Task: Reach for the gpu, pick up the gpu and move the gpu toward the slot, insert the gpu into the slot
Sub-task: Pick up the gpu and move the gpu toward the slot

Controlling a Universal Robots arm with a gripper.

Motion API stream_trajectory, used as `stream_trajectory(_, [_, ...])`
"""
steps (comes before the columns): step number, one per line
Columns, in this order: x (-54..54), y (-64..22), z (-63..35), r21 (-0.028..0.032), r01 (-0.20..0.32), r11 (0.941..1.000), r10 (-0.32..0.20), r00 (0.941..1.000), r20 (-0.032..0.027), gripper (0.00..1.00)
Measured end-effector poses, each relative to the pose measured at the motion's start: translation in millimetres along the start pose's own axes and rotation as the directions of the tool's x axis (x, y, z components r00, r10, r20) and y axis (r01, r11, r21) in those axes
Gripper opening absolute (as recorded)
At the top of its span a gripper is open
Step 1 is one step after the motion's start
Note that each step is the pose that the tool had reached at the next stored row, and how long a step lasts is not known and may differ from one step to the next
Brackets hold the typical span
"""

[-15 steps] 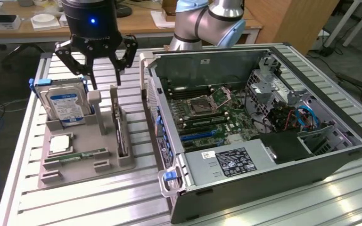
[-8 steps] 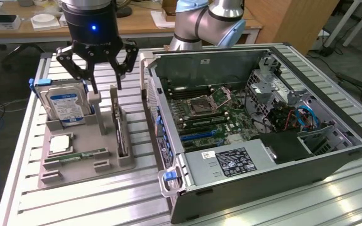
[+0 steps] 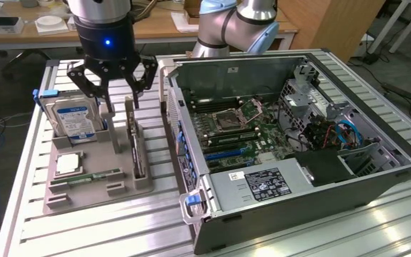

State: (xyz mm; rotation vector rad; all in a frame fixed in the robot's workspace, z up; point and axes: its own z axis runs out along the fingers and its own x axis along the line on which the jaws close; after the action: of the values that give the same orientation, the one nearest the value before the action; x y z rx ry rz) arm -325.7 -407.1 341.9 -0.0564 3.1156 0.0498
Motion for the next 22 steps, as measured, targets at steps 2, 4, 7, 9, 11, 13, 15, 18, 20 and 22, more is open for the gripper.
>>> stream_trajectory(2, [0.1,-0.3,3.6,0.0,-0.002,1.0,0.002,1.0,0.0001,0.53])
stream_trajectory(4, [0.2,-0.6,7.3,0.0001,-0.005,1.0,0.005,1.0,0.0001,0.53])
stream_trajectory(7, [0.2,-1.3,12.6,0.0002,-0.007,1.0,0.007,1.0,0.0001,0.53])
stream_trajectory(9, [0.2,-2.3,16.2,0.0002,-0.007,1.0,0.007,1.0,0.0002,0.53])
stream_trajectory(11, [0.2,-3.4,19.8,0.0002,-0.008,1.0,0.008,1.0,0.0002,0.53])
stream_trajectory(13, [0.2,-4.2,23.5,0.0002,-0.009,1.0,0.009,1.0,0.0002,0.53])
stream_trajectory(15, [0.2,-4.8,27.1,0.0003,-0.009,1.0,0.009,1.0,0.0002,0.53])
stream_trajectory(18, [0.2,-5.6,32.6,0.0002,-0.011,0.9999,0.011,0.9999,0.0003,0.53])
stream_trajectory(20, [0.3,-6.1,36.2,0.0003,-0.011,0.9999,0.011,0.9999,0.0003,0.53])
stream_trajectory(22, [0.4,-6.6,39.7,0.0003,-0.011,0.9999,0.011,0.9999,0.0003,0.53])
